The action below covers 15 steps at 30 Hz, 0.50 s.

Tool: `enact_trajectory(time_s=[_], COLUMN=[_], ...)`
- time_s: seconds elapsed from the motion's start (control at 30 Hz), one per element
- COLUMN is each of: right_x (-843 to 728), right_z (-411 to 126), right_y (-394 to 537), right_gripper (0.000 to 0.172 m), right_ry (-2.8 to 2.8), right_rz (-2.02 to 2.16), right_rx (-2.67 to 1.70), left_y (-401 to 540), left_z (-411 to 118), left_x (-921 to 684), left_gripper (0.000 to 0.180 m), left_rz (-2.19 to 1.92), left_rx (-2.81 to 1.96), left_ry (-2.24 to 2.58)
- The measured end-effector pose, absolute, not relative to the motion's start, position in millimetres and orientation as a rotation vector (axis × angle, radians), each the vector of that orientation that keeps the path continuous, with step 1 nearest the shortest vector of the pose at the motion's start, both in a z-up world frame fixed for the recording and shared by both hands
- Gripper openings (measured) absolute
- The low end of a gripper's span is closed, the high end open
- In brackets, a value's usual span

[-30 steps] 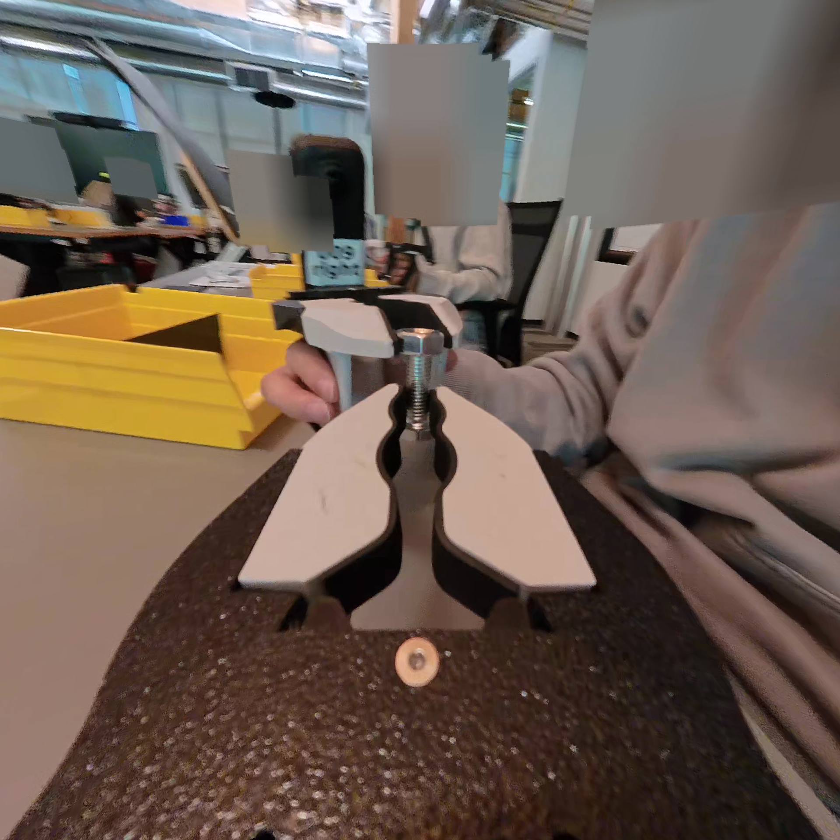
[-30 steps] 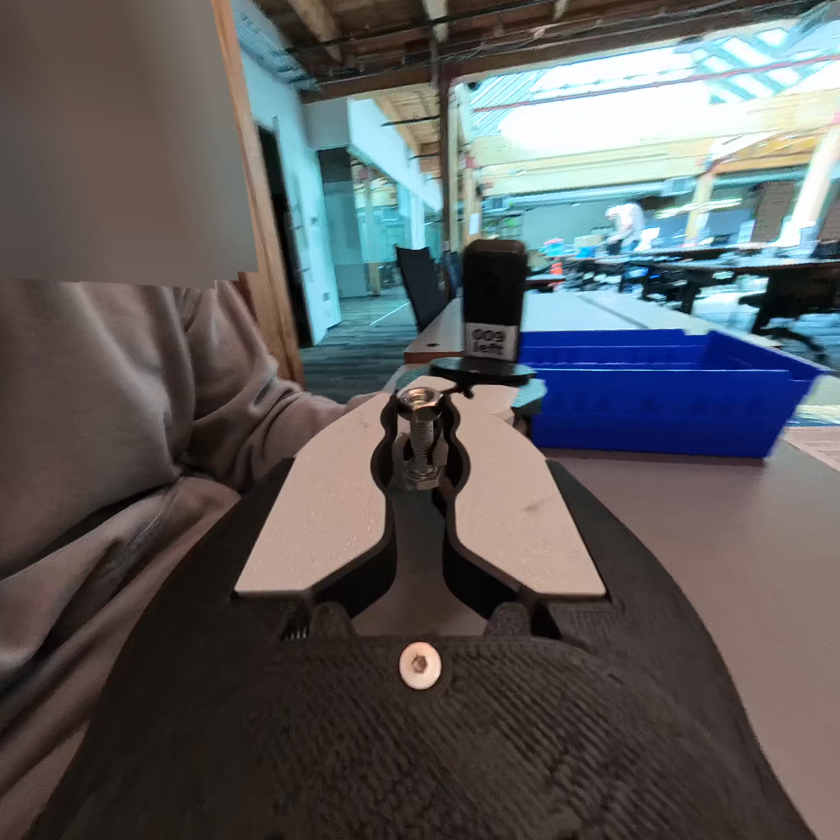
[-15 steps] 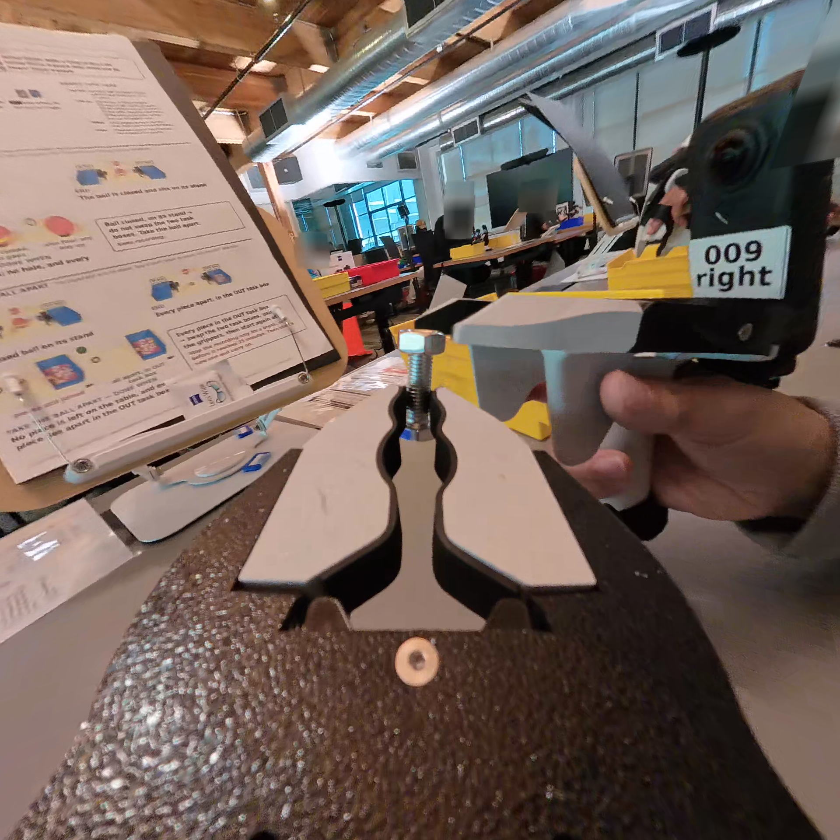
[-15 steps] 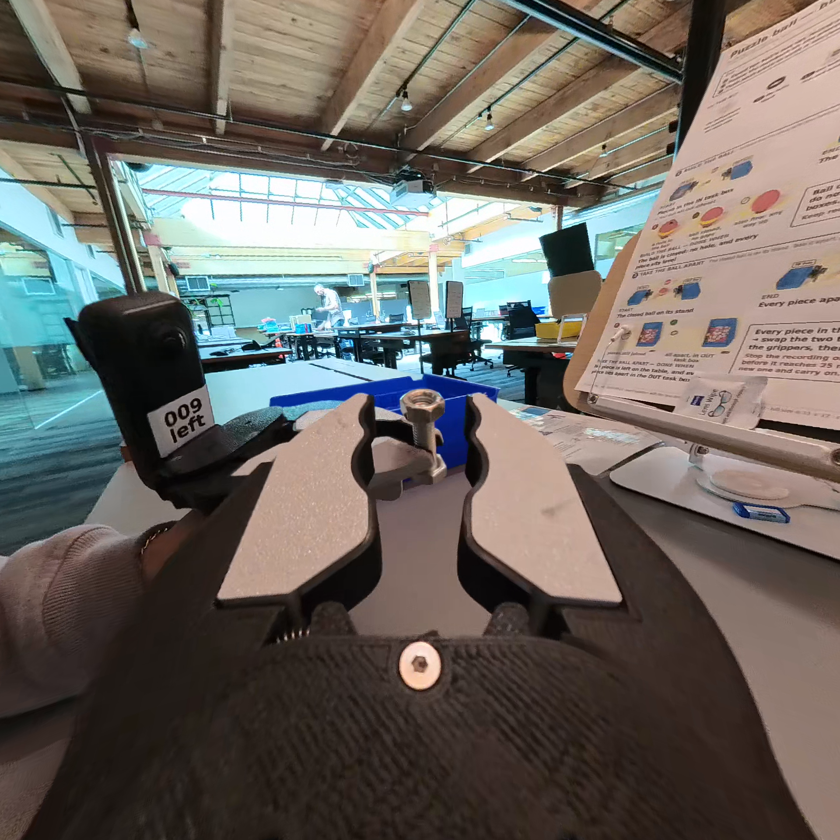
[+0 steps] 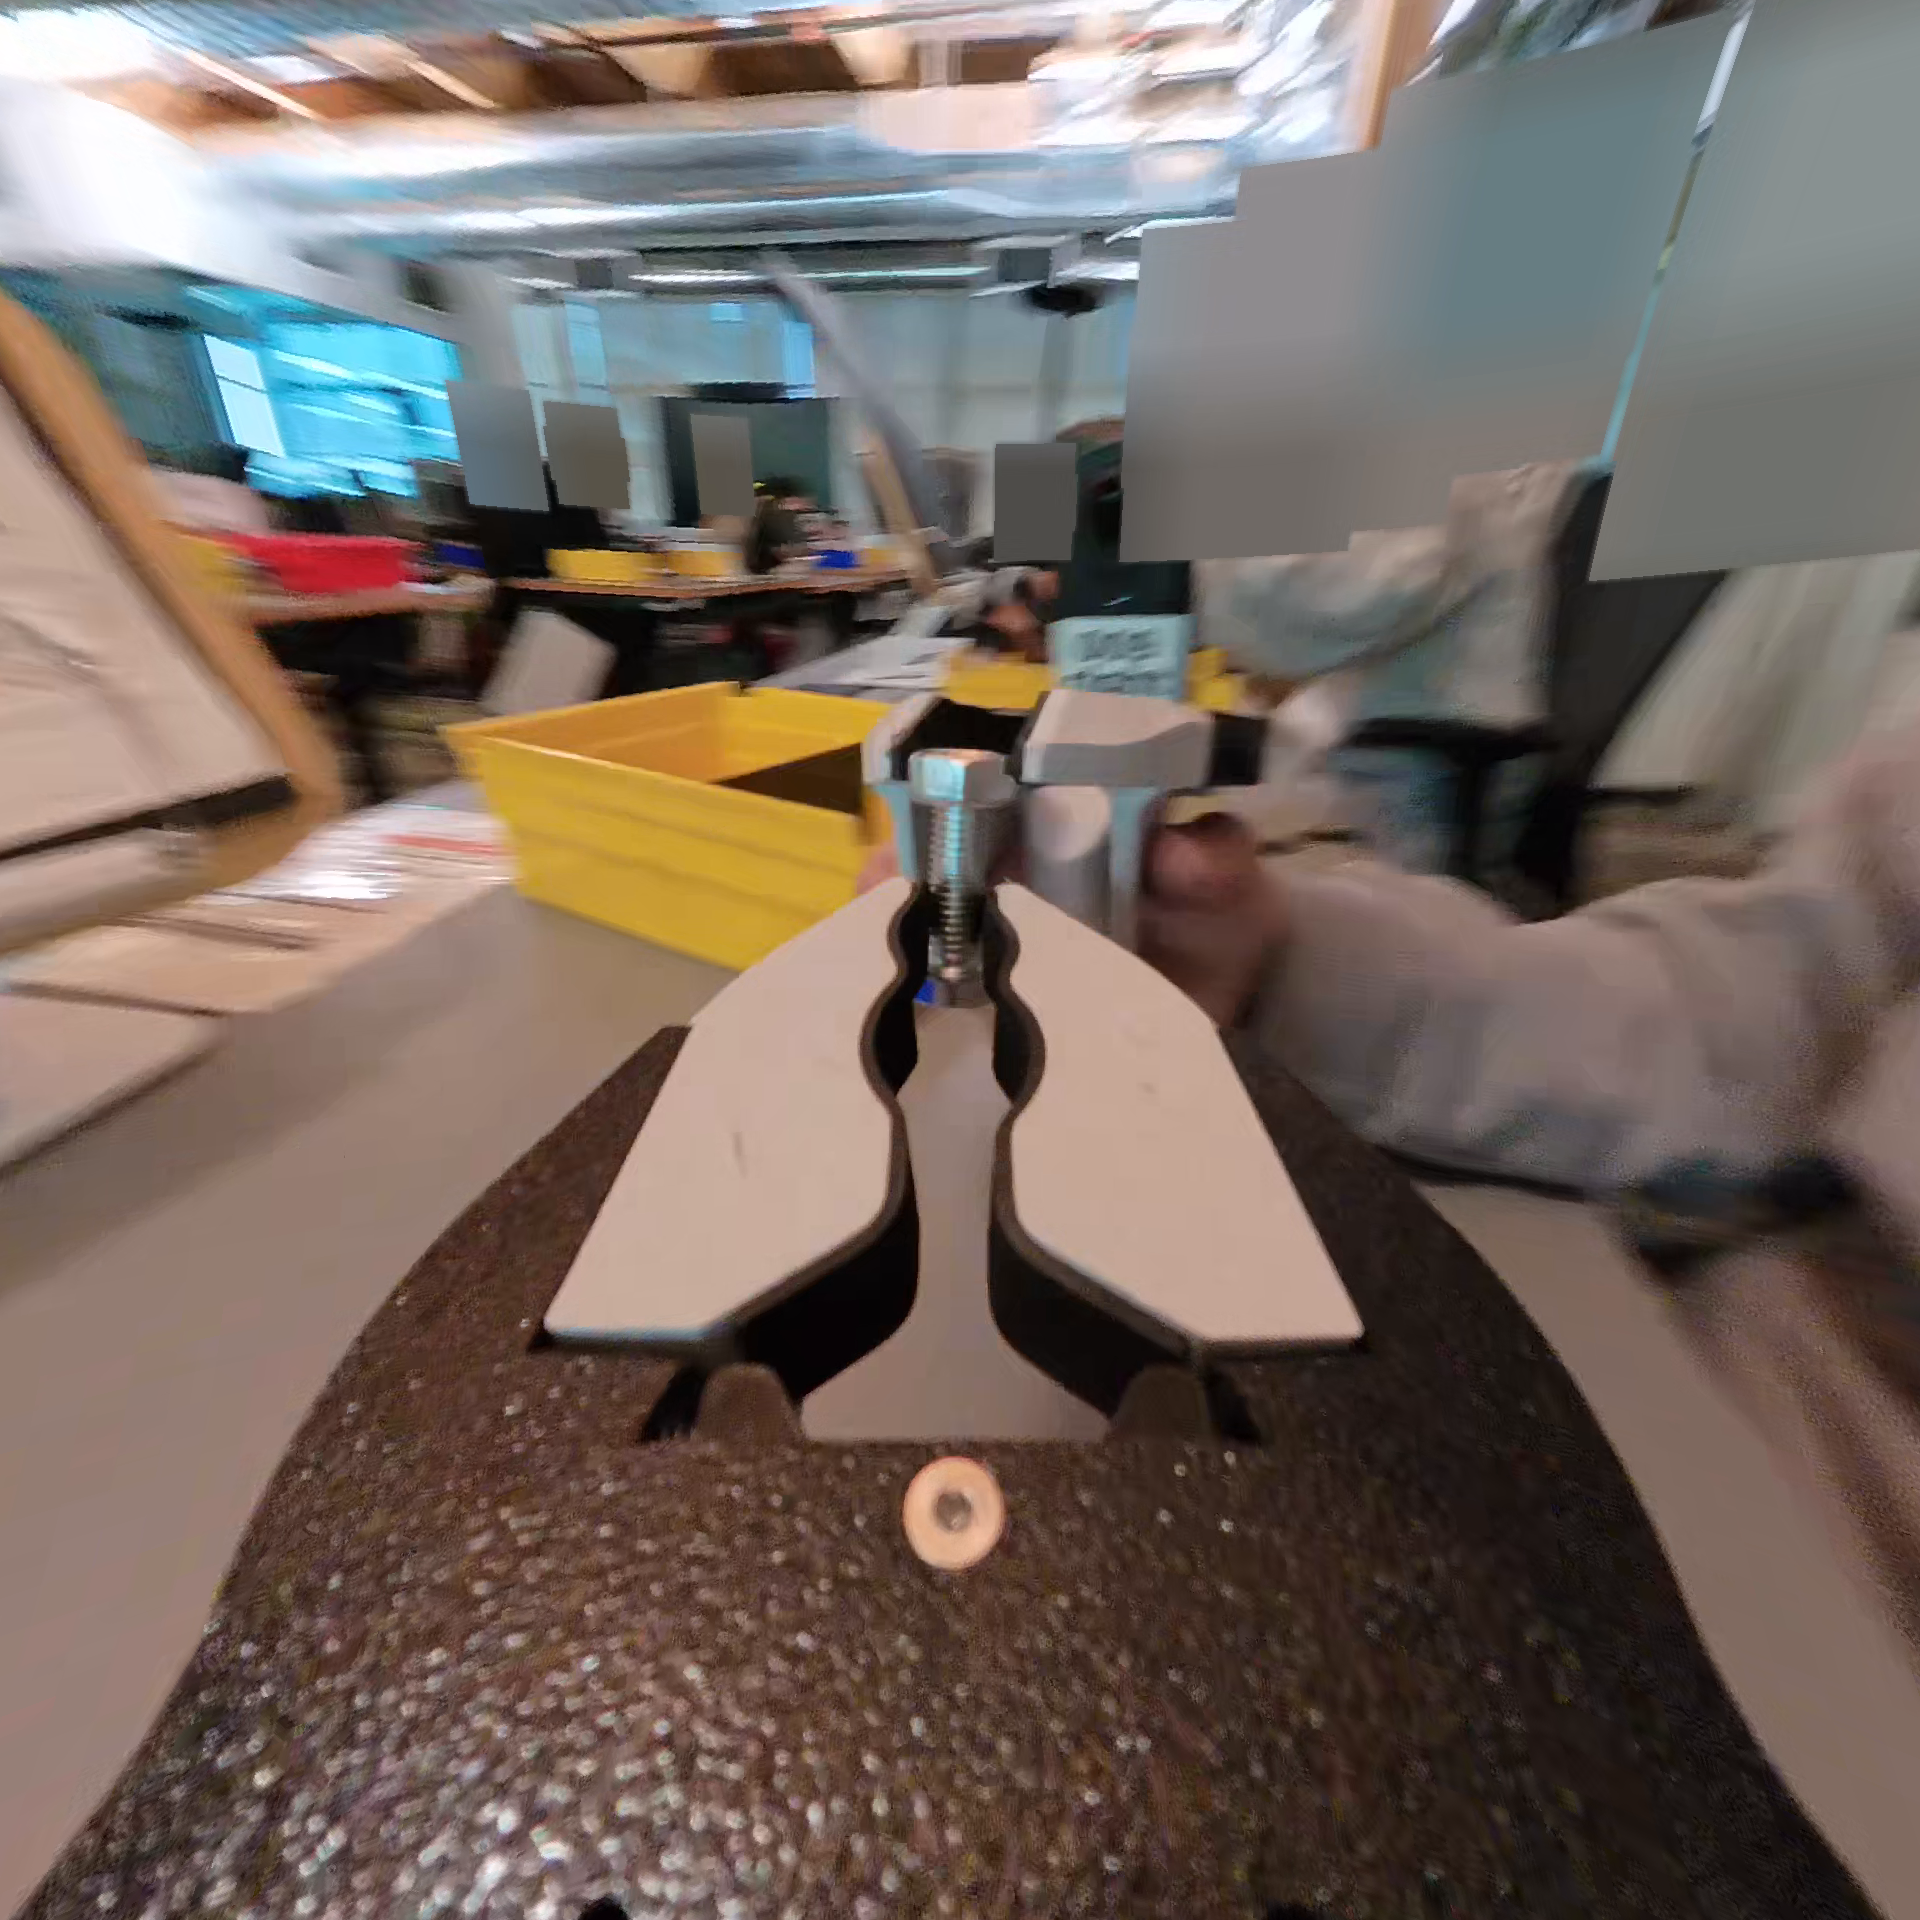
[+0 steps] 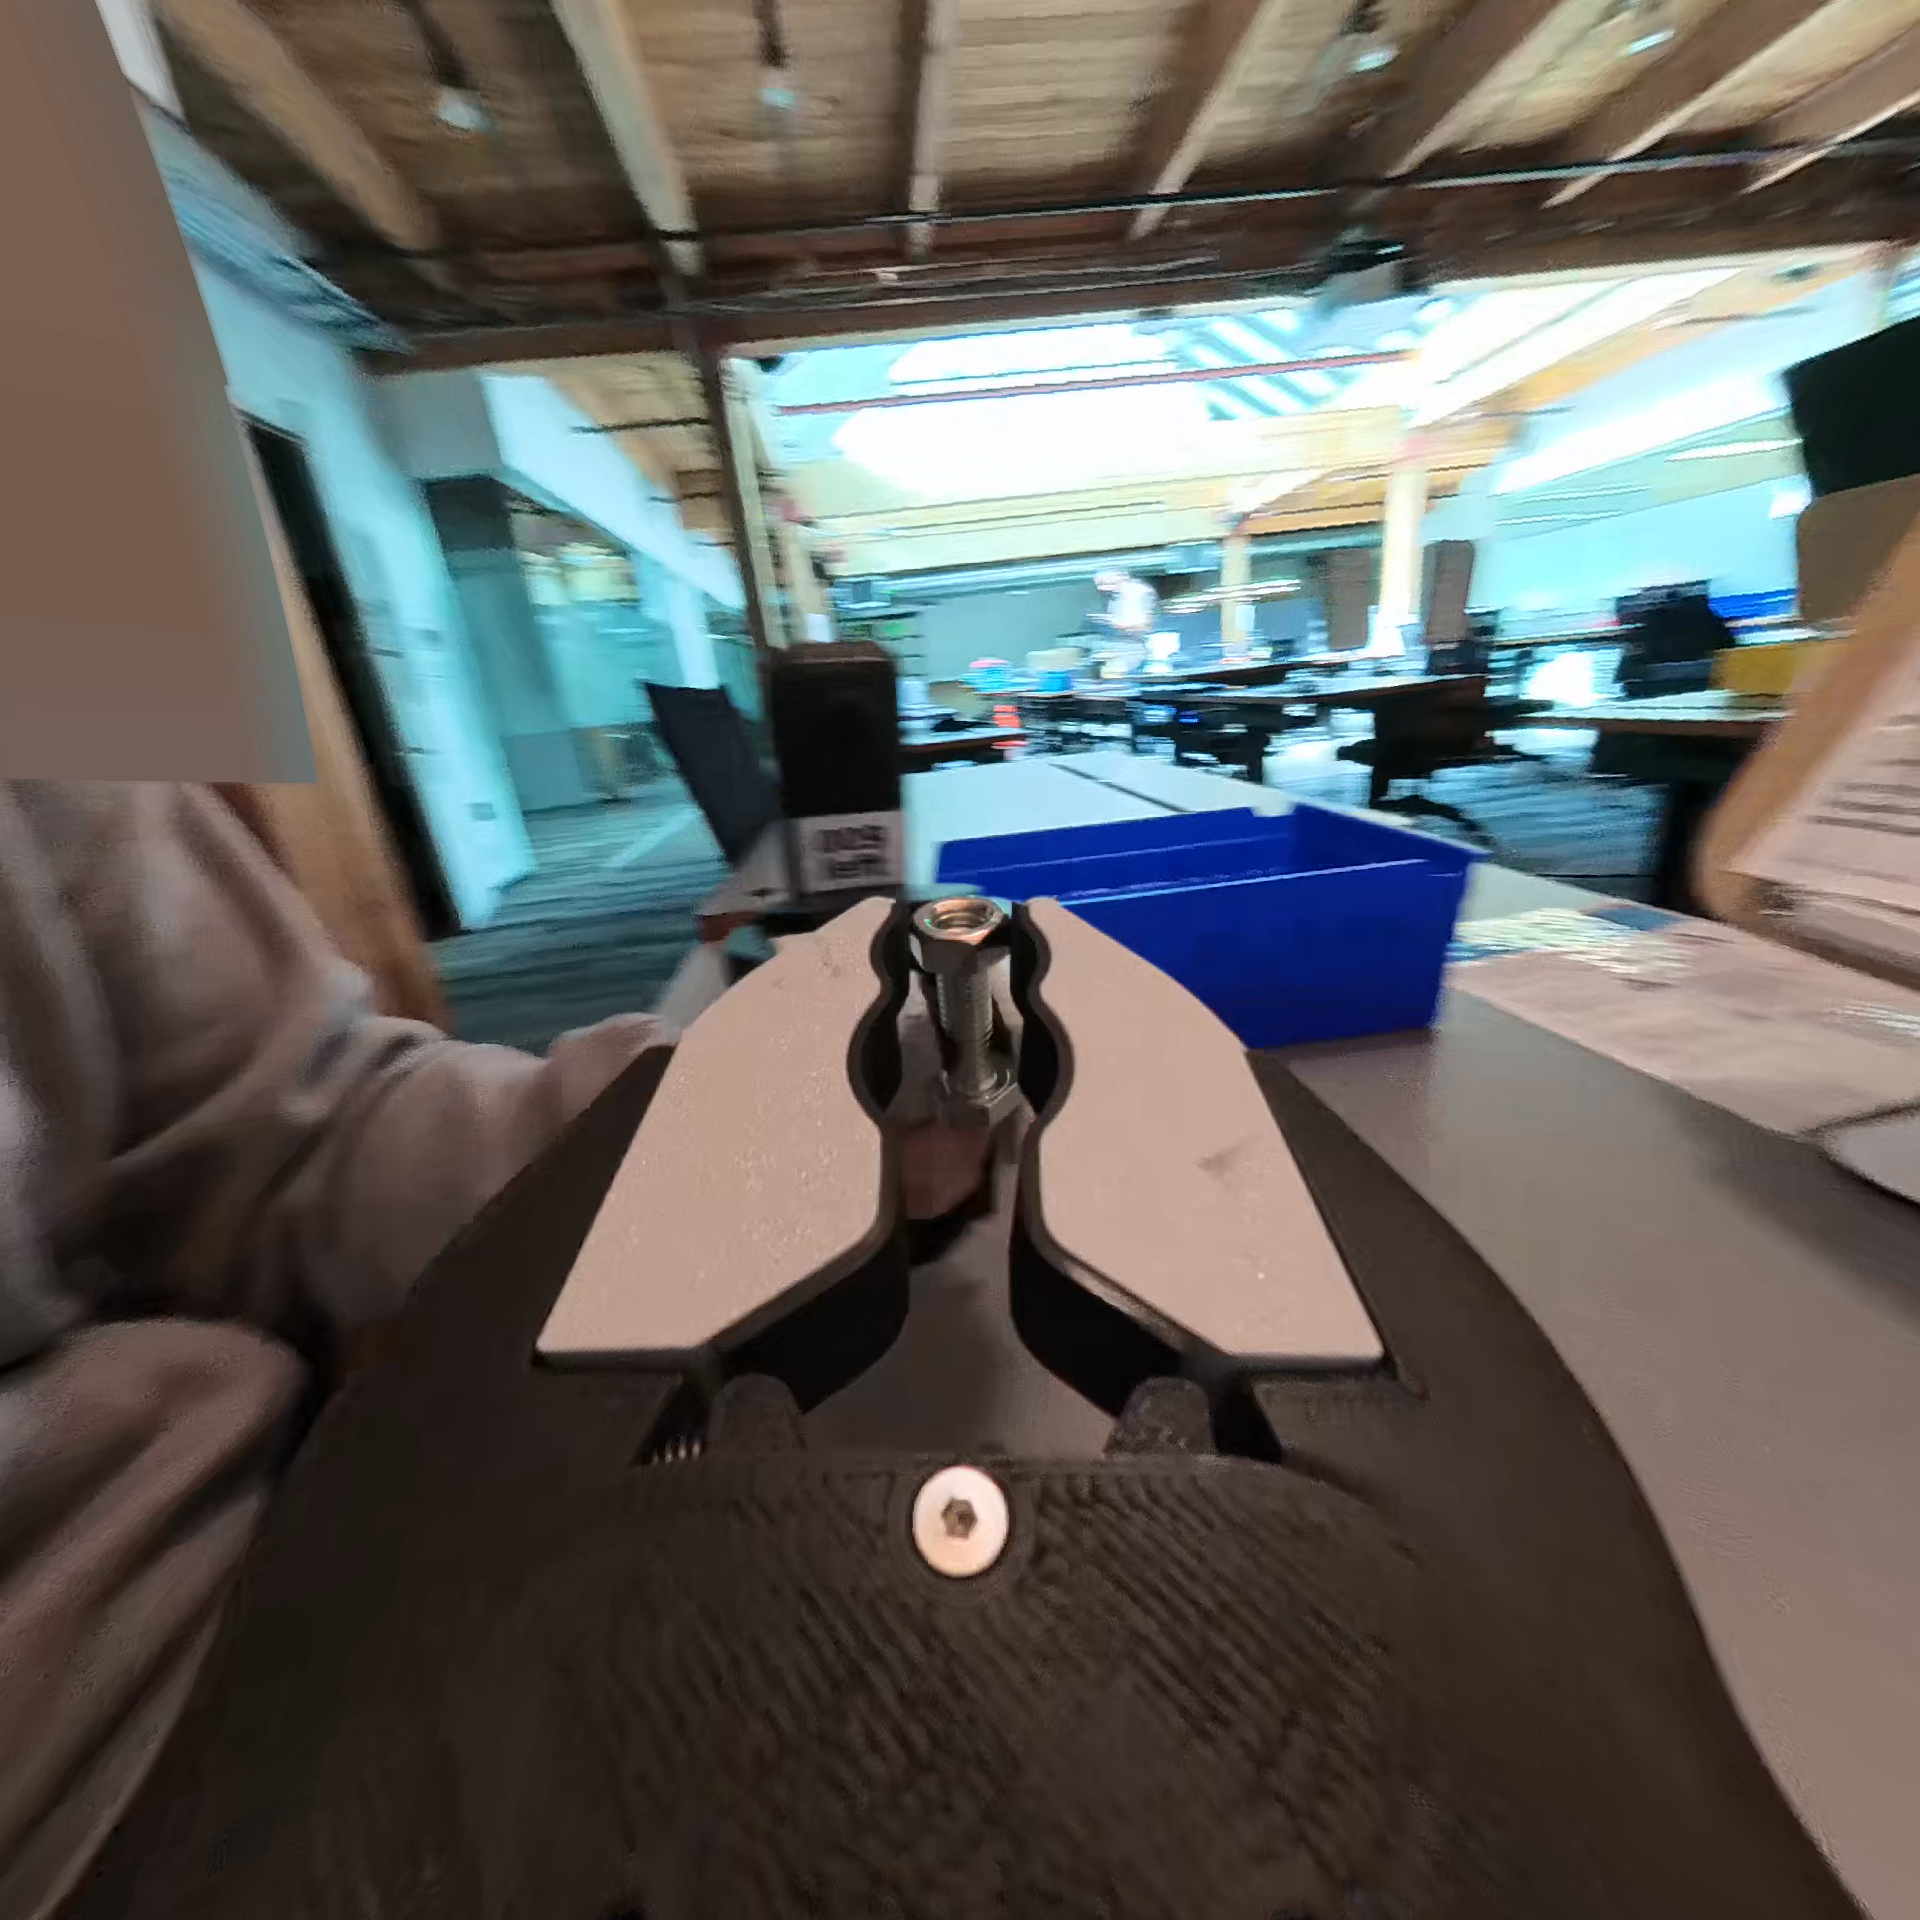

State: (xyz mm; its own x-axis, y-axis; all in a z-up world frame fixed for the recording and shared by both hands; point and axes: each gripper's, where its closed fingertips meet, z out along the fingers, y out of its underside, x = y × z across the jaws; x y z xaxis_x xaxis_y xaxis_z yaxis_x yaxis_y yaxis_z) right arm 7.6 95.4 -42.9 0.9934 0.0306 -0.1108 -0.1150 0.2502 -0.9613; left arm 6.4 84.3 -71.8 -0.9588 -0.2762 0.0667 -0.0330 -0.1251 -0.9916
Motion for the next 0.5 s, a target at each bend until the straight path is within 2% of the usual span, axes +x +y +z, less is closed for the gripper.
enact_trajectory(time_s=[0.23, 0.4, 0.5], right_x=[-39, -37, -7], right_z=[-38, -37, -39], right_y=[92, 91, 91], right_gripper=[0.018, 0.018, 0.020], right_ry=[-0.160, -0.147, 0.027], right_rz=[0.402, 0.417, 0.233], right_rx=[-1.286, -1.266, -1.240], left_y=[82, 79, 82], left_z=[-66, -66, -70], left_x=[-44, -41, -12], left_gripper=[0.008, 0.008, 0.008], left_rz=[-2.594, -2.595, -2.439], left_rx=[-0.077, -0.098, -0.290], left_ry=[2.216, 2.179, 2.052])
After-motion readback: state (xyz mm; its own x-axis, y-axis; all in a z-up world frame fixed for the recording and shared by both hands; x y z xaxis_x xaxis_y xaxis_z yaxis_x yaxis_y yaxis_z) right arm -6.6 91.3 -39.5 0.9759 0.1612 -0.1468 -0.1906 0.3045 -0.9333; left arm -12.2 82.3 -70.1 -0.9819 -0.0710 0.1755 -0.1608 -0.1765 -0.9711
